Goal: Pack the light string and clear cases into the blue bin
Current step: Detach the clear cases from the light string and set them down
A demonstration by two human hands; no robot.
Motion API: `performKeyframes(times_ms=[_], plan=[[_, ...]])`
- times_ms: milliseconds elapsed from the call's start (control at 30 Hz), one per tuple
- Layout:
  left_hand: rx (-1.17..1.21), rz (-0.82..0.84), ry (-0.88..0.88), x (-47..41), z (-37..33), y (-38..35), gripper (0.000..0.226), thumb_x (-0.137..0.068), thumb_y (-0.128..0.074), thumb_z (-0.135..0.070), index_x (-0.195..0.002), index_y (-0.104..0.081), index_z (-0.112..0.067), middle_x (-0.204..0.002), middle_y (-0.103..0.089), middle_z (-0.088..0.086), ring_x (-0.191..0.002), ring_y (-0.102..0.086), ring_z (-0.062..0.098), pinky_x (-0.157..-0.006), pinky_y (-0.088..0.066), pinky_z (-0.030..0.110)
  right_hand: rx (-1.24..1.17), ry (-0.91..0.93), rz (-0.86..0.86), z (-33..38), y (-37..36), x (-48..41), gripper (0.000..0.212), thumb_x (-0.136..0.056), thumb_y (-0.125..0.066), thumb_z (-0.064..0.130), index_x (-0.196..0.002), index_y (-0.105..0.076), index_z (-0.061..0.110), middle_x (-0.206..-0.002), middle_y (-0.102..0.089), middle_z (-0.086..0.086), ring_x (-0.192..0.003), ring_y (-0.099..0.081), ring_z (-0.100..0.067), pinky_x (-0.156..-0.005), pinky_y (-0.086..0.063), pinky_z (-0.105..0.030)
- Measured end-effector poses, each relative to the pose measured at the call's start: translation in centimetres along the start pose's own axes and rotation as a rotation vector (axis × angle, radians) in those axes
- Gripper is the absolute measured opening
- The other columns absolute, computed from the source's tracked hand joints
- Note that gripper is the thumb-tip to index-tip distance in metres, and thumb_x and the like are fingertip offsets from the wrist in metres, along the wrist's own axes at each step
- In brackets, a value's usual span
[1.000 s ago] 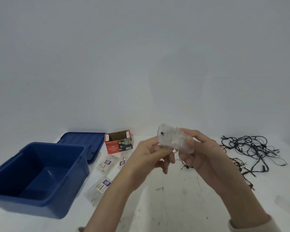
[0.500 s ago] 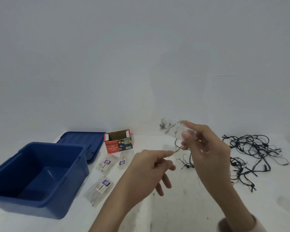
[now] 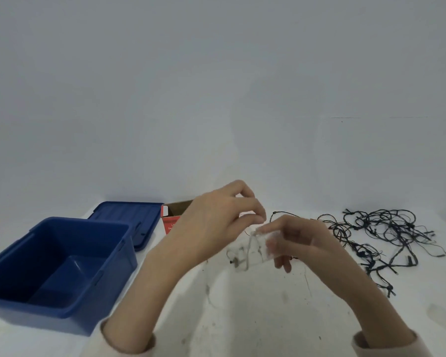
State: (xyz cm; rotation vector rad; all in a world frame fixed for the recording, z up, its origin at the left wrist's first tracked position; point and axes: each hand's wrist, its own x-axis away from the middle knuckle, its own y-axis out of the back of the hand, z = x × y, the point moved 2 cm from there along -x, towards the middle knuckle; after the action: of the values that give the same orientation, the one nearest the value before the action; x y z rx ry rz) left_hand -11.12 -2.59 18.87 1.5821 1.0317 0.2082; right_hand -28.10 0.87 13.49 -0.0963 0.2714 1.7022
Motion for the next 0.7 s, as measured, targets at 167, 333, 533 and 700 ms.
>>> performKeyframes(times_ms=[167,333,533,700], plan=[[0.723,0.024,0.277,0.5,2.1,-2.5,0.028,-0.086,-0.060,-0.003,-0.079,-0.074,-0.027,-0.065,-0.064,0.012,-0.045,-0.042,0.007,-0.046,-0.034,0.013,-0.431,-0.081,0.014,-0.2,0.3,0.0,0.023,-0.062,-0.079,0.013,-0.084,-0.073,0.006,-0.073,-0.060,-0.019,-0.048,-0.055,-0.023,-0.044,-0.043,-0.022],[1.147,0.025,0.461,2.1,0.6,-5.5,0.018,-0.090,-0.054,-0.004,-0.095,-0.071,-0.009,-0.081,-0.071,0.005,-0.060,-0.062,0.011,-0.043,-0.045,0.020,-0.577,-0.078,-0.207,0.3,-0.1,-0.3,0.020,-0.074,-0.059,0.009,-0.091,-0.068,0.003,-0.066,-0.061,-0.011,-0.048,-0.055,-0.018,-0.044,-0.045,-0.021],[1.033,0.081,0.539,3.7,-0.9,-6.5,0.032,-0.094,-0.050,-0.002,-0.121,-0.062,-0.013,-0.090,-0.073,0.007,-0.049,-0.062,0.017,-0.040,-0.046,0.022,-0.328,0.040,-0.492,-0.3,0.2,-0.1,0.016,-0.086,-0.058,0.001,-0.099,-0.066,0.006,-0.069,-0.059,-0.021,-0.052,-0.061,-0.019,-0.052,-0.051,-0.024],[0.570,0.156,0.504,4.1,-1.4,-5.6,0.036,-0.095,-0.045,-0.009,-0.129,-0.056,-0.018,-0.091,-0.068,-0.009,-0.048,-0.061,0.006,-0.050,-0.053,0.022,0.247,0.265,-0.650,-0.8,-0.3,0.5,0.017,-0.086,-0.063,0.004,-0.096,-0.066,0.018,-0.062,-0.062,-0.016,-0.051,-0.063,-0.012,-0.053,-0.048,-0.012]])
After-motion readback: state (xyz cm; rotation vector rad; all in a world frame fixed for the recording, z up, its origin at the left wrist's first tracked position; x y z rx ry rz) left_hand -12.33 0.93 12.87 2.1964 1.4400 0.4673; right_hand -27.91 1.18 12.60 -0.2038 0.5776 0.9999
